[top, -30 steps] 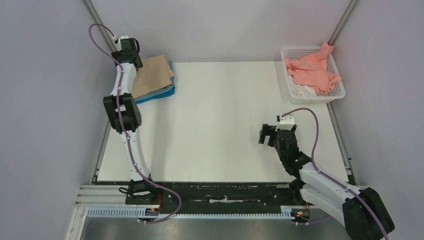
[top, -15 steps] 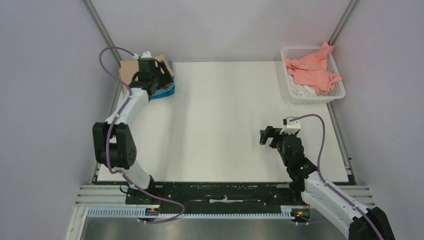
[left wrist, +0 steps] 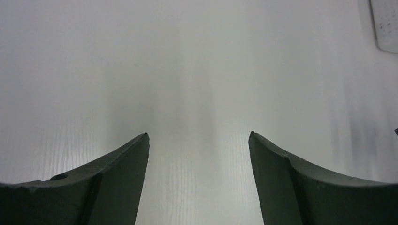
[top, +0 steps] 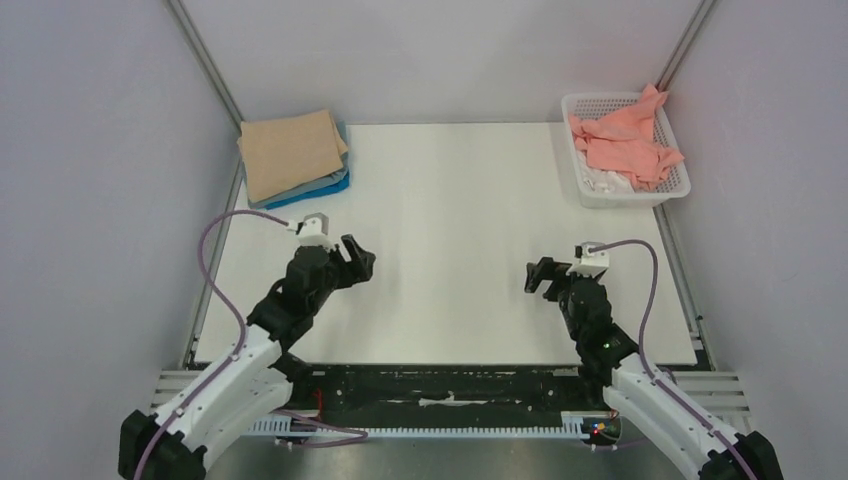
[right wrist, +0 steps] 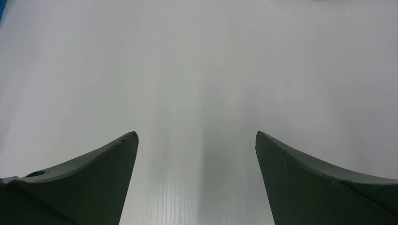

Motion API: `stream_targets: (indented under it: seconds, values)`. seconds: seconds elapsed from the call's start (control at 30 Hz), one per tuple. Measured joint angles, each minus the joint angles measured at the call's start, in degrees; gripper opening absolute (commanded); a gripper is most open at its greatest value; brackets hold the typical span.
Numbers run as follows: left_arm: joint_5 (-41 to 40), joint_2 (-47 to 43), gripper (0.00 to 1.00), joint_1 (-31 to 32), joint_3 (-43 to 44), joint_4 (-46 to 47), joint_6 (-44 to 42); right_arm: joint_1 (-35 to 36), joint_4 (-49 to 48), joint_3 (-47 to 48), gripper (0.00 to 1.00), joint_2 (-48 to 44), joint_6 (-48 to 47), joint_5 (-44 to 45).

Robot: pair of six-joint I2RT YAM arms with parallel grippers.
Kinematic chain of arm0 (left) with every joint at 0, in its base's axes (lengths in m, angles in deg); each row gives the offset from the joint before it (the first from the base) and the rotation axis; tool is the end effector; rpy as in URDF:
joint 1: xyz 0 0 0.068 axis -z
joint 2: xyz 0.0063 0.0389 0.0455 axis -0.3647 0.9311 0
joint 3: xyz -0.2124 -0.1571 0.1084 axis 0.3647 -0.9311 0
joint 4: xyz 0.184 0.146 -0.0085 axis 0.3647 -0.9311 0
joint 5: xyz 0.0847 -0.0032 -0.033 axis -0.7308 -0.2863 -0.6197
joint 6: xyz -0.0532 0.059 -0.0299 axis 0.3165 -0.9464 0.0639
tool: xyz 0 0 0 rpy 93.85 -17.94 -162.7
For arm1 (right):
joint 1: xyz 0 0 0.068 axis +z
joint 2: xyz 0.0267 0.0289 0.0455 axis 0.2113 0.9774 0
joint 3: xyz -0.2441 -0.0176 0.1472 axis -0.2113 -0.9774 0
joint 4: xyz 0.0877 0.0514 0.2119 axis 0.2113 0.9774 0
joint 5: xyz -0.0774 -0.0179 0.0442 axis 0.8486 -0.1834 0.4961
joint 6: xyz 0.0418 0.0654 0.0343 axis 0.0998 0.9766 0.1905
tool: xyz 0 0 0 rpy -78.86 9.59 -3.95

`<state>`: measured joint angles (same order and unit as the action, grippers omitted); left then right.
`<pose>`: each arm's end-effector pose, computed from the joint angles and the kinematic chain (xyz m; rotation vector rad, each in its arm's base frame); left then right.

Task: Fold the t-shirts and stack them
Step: Reset both arms

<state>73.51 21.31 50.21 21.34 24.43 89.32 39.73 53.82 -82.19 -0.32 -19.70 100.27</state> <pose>0.1626 -0.0720 0.2315 -0.2047 2.0570 -0.4626 0.1392 0.0398 0.1760 0.1646 1.8247 0.2194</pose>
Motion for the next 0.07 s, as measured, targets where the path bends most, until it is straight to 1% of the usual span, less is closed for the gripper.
stream_targets:
  seconds: [0.07]
  values:
    - [-1.25, -3.93, 0.83, 0.04, -1.4, -0.9, 0.74, 0.0, -0.2, -1.01, 0.98, -0.87, 0.02, 0.13]
